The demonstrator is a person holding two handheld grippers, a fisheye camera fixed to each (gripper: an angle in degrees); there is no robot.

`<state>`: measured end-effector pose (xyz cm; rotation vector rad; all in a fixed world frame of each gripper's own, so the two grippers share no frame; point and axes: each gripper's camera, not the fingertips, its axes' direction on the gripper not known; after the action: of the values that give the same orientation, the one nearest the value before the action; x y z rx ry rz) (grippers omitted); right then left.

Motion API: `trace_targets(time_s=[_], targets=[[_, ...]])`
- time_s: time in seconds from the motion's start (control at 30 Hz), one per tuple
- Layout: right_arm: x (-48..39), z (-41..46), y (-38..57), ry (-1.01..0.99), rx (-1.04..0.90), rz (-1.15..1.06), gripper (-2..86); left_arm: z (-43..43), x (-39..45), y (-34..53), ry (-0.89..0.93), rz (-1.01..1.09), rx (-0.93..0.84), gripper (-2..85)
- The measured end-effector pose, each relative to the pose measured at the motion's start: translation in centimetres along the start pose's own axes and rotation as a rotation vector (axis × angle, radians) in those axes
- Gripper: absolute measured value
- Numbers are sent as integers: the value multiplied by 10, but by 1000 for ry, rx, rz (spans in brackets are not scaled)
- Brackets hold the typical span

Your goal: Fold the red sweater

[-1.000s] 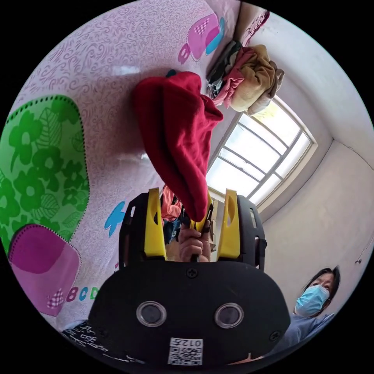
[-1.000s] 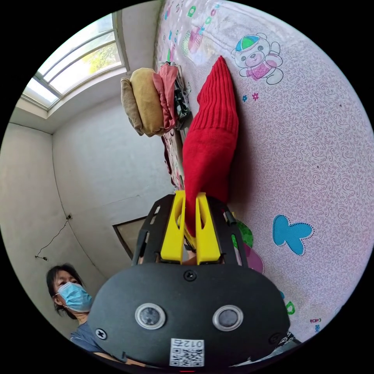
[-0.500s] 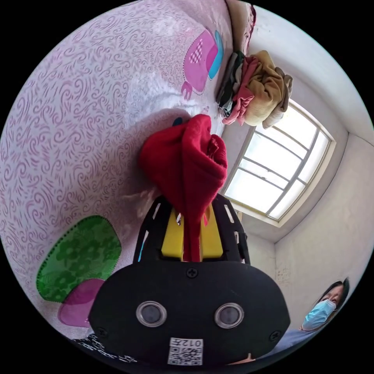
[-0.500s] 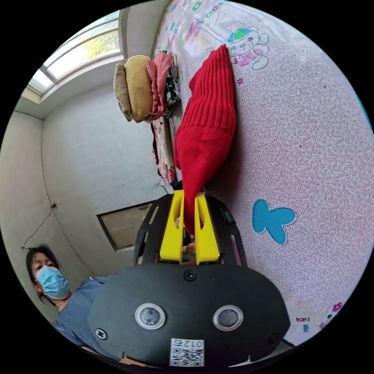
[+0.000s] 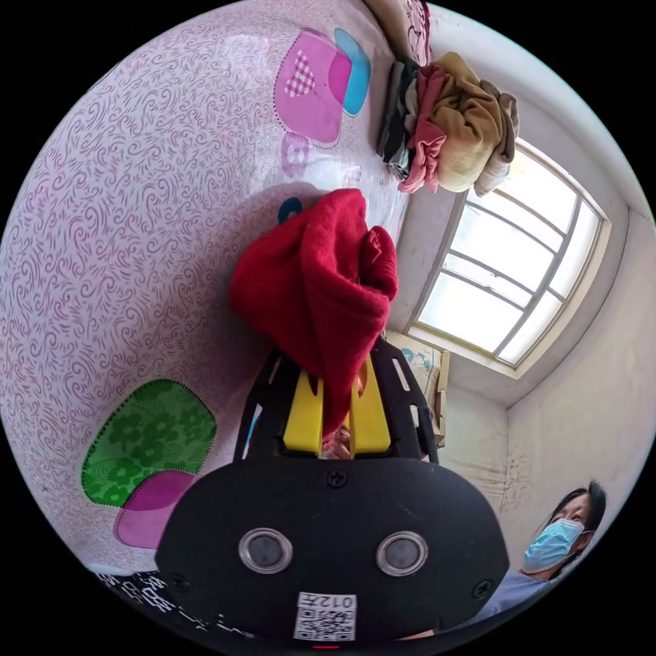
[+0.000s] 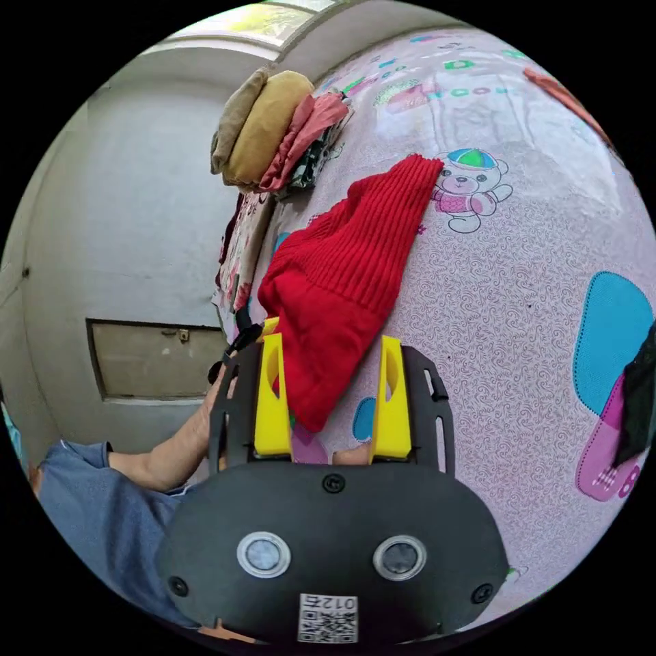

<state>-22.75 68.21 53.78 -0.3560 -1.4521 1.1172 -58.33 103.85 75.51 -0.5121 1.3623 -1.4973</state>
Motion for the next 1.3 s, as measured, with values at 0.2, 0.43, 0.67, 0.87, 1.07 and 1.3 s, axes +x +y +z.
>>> trace_targets(time_s=[0.2,0.43,0.67,0.87,1.07,1.3], targets=[[90,-2,-43,-300,114,208,181,9,25,-7,-42,-7,-35,64],[130,22,-89,-436,129,255,151,19,46,-19,-70,-11,-81,63],[139,39,-141,-433,56,188,136,26,67,-29,-71,-13,-115,60],[148,50,-137,-446,55,231,138,23,101,-38,-71,-61,-149,56],[160,71,-118,-570,141,327,158,31,174,-28,-126,-51,-131,56],[172,114,-127,-805,303,453,172,63,238,-11,-136,-54,-141,56]])
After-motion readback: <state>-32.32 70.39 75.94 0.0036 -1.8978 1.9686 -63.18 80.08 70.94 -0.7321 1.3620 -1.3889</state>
